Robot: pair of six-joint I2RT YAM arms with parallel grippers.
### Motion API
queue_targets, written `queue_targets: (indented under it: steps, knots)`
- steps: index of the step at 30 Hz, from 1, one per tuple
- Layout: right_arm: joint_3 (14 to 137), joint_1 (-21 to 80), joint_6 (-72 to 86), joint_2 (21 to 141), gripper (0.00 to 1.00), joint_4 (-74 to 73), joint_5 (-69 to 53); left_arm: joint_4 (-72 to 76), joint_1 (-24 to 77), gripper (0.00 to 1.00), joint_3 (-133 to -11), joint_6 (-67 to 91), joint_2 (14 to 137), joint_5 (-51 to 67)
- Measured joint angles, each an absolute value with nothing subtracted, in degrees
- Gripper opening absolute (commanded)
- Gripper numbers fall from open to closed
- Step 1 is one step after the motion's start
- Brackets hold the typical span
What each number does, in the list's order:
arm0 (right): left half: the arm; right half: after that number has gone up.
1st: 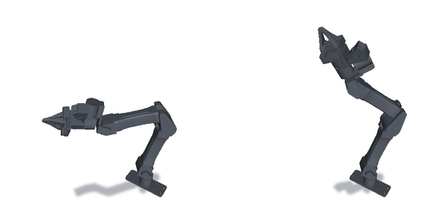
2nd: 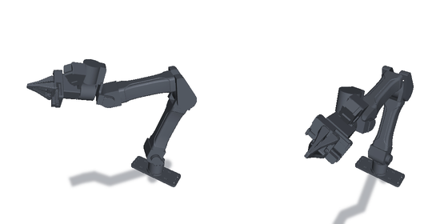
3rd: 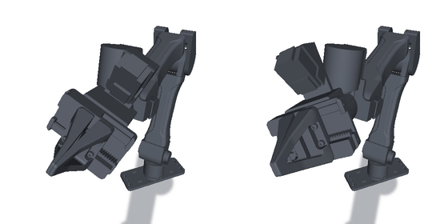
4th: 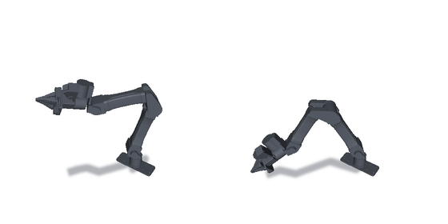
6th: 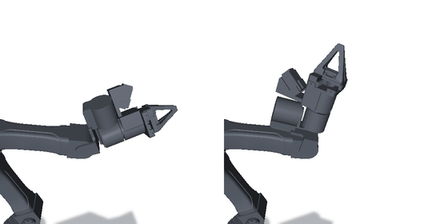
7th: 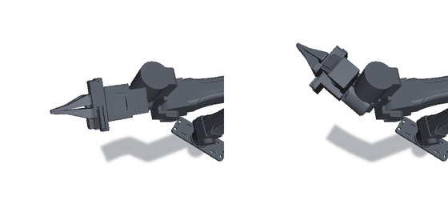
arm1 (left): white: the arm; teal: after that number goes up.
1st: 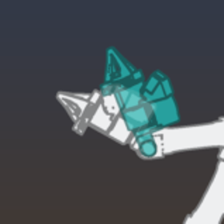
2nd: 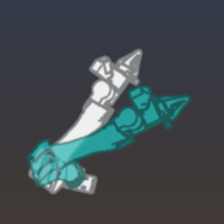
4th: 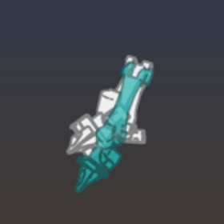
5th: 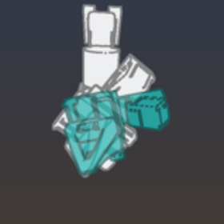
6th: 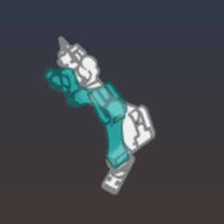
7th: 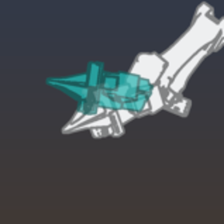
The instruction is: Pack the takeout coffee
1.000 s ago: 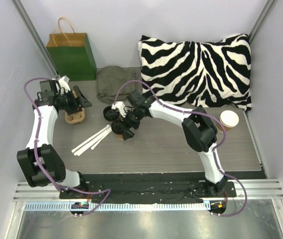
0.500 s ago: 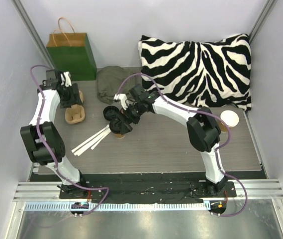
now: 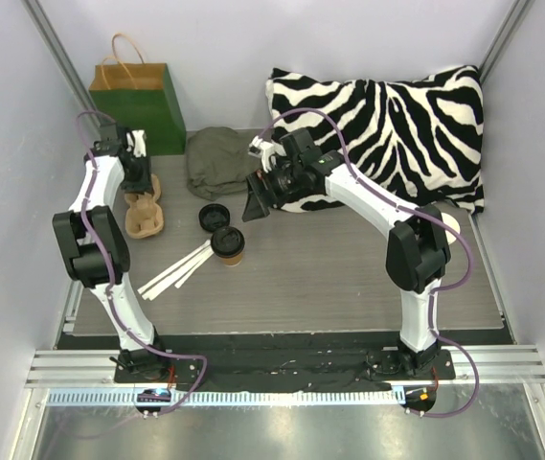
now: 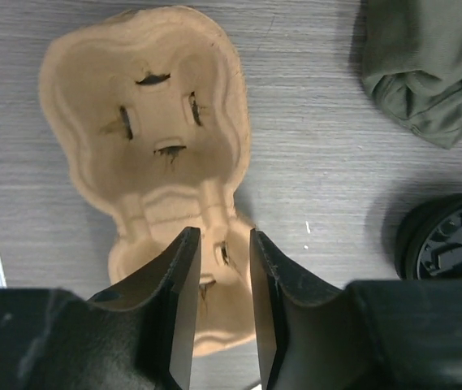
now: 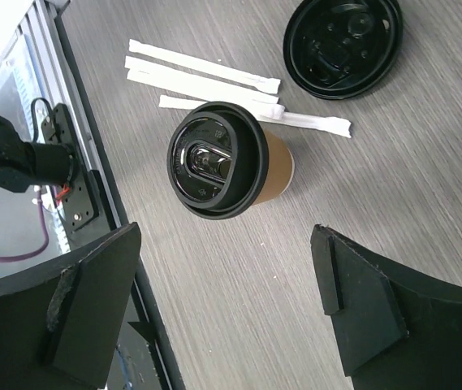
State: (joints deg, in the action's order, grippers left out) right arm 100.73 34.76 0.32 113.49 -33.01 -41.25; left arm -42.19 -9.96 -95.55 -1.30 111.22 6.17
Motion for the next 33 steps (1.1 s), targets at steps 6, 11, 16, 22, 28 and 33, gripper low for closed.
queue_targets:
  steps: [6, 11, 16, 22, 28, 33]
  knots:
    - [100.53, 34.00, 2.57, 113.47, 0.95, -32.73, -41.91, -41.98, -9.69, 0.36, -96.64, -2.70, 114.93, 7.03]
    - [99.33, 34.00, 3.86, 113.23, 0.95, -31.68, -42.70, -41.82, -9.61, 0.36, -96.68, -3.46, 116.84, 7.57]
    - [99.20, 34.00, 4.67, 113.23, 0.95, -31.22, -42.96, -41.60, -9.61, 0.33, -97.08, -3.73, 118.32, 7.57]
    - [99.13, 34.00, 4.93, 113.23, 0.95, -31.16, -43.27, -40.56, -9.61, 0.25, -97.60, -3.99, 119.55, 7.55]
    - [99.09, 34.00, 4.97, 113.23, 0.95, -30.81, -43.62, -40.25, -9.58, 0.05, -98.52, -4.71, 120.01, 7.18]
    - [99.09, 34.00, 4.99, 113.23, 0.95, -30.81, -43.68, -40.14, -9.58, 0.00, -98.56, -4.97, 120.03, 6.76]
